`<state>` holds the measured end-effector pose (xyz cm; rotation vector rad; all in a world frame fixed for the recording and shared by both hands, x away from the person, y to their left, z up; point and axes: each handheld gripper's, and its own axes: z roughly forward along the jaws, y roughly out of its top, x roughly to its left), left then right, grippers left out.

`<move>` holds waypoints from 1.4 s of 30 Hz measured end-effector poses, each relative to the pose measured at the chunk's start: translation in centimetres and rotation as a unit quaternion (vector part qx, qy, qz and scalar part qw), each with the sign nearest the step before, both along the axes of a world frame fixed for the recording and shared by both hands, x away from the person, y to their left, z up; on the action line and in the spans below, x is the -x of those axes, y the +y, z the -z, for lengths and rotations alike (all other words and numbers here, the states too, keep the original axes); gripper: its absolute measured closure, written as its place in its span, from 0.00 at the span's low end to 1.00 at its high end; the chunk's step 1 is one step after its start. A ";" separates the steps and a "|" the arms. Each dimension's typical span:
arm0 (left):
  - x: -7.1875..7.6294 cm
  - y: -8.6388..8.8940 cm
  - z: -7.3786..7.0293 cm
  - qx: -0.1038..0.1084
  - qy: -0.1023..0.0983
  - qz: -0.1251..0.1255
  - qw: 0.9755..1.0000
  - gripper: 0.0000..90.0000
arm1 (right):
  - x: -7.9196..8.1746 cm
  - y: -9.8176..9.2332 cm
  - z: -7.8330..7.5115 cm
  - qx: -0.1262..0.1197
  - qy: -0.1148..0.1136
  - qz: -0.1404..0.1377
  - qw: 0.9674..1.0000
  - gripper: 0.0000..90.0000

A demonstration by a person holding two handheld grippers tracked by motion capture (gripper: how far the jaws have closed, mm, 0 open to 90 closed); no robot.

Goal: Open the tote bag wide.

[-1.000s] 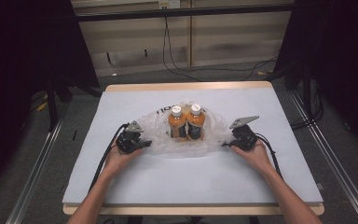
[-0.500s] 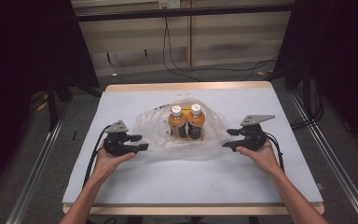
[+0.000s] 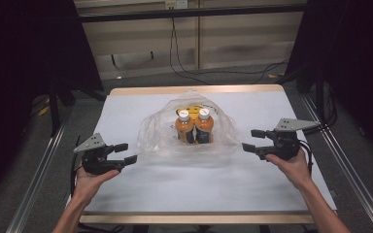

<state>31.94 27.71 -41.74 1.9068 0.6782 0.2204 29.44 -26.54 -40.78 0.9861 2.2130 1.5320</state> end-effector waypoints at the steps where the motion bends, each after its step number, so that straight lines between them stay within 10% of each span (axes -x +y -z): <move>1: 0.0 0.1 -0.6 0.008 -0.008 0.000 1.000 0.38 | 0.0 0.0 -0.3 -0.002 -0.004 -0.002 1.000 0.41; 12: -3.5 -5.2 -4.8 0.037 -0.039 0.055 0.997 0.71 | -3.5 2.6 -4.9 -0.048 -0.043 -0.038 0.997 0.81; 19: -5.7 -10.8 -6.0 -0.072 -0.048 0.109 0.990 0.79 | -5.8 6.3 -6.8 -0.015 -0.045 -0.089 0.995 0.94; 28: -9.2 -13.2 -1.9 -0.173 -0.006 0.080 0.982 0.86 | -9.5 7.8 -0.9 0.104 0.053 -0.085 0.989 1.00; 33: -10.7 -13.6 0.2 -0.188 0.020 0.076 0.979 0.86 | -11.0 8.0 1.2 0.133 0.074 -0.070 0.986 1.00; 37: -11.8 -13.8 1.4 -0.222 0.020 0.086 0.971 0.86 | -11.6 8.8 2.5 0.158 0.088 -0.079 0.980 1.00; 41: -12.4 -14.3 2.9 -0.202 0.039 0.078 0.975 0.86 | -12.2 9.6 4.4 0.189 0.105 -0.083 0.973 1.00; 42: -12.6 -14.3 3.1 -0.223 0.040 0.094 0.970 0.86 | -12.3 9.6 4.8 0.194 0.109 -0.081 0.972 1.00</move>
